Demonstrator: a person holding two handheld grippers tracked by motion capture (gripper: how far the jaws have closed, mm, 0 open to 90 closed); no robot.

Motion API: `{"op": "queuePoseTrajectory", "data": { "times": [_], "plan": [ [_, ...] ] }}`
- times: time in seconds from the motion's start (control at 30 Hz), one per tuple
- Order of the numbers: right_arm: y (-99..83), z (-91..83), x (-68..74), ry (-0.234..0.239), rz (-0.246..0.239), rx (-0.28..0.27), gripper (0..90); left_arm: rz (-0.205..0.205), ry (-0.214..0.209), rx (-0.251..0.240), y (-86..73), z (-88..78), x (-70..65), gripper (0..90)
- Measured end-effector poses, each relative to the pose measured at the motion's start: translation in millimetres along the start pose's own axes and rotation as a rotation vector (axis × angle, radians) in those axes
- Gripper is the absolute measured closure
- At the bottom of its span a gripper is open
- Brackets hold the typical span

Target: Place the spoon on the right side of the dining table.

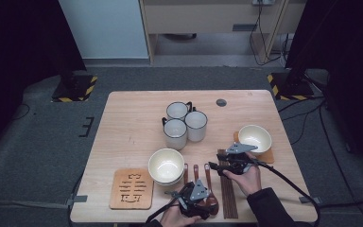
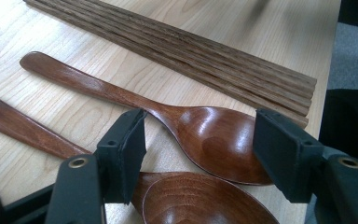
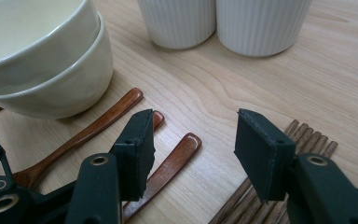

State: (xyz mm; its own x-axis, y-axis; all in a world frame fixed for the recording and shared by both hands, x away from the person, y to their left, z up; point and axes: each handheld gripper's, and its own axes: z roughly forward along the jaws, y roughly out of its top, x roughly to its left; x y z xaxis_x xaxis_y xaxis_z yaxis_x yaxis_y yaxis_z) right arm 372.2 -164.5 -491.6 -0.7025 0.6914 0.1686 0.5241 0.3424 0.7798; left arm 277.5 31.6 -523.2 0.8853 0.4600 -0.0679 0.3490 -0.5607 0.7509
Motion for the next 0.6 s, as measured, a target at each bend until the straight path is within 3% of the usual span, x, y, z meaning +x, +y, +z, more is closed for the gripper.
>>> {"op": "queuePoseTrajectory", "data": {
  "times": [0.33, 0.6],
  "plan": [
    [-3.1, 9.4, 0.9, 0.026, 0.034, 0.032, 44.4, 0.035, 0.017, 0.018, -1.1, 5.8, -2.8, 32.9],
    [-6.2, 15.1, 1.6, 0.046, 0.047, 0.067, 43.0, 0.038, 0.018, 0.013, -3.2, 8.2, -2.2, 31.1]
  ]
}}
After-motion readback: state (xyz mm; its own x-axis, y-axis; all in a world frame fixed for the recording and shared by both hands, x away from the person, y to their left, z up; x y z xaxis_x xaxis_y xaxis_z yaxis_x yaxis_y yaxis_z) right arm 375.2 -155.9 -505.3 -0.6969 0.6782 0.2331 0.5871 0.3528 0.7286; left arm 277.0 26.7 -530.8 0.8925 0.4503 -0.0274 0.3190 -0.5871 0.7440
